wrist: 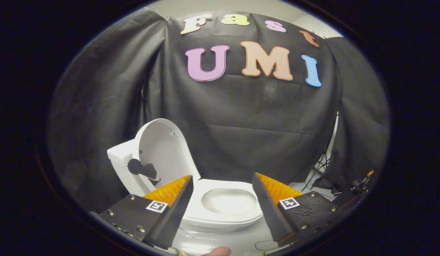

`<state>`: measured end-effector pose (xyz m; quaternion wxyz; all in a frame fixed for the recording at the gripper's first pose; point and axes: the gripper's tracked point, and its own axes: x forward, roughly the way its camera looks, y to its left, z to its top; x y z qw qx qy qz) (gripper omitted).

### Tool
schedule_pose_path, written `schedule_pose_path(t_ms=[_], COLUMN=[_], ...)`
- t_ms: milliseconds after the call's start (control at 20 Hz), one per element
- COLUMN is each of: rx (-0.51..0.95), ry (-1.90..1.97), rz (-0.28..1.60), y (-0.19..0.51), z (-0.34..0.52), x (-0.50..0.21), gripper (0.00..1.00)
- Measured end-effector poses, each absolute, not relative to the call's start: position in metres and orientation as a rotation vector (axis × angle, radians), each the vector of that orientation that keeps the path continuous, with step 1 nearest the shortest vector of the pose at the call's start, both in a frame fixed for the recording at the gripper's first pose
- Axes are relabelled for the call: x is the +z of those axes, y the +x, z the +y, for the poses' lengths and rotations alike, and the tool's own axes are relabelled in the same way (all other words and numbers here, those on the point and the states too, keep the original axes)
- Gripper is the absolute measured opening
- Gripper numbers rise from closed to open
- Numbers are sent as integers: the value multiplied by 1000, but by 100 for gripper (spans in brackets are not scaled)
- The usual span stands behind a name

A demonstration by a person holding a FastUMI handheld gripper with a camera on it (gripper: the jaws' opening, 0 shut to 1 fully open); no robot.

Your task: Open the toilet lid.

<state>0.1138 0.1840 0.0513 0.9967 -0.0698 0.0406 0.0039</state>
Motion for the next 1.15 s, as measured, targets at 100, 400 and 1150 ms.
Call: schedule_pose_path(t_ms=[100,400,1150], rx=[-6,4,24], ry=[-113,-23,-70], rz=[58,52,78], y=[114,116,154], z=[176,157,201], x=[46,15,-10], gripper=[98,98,98])
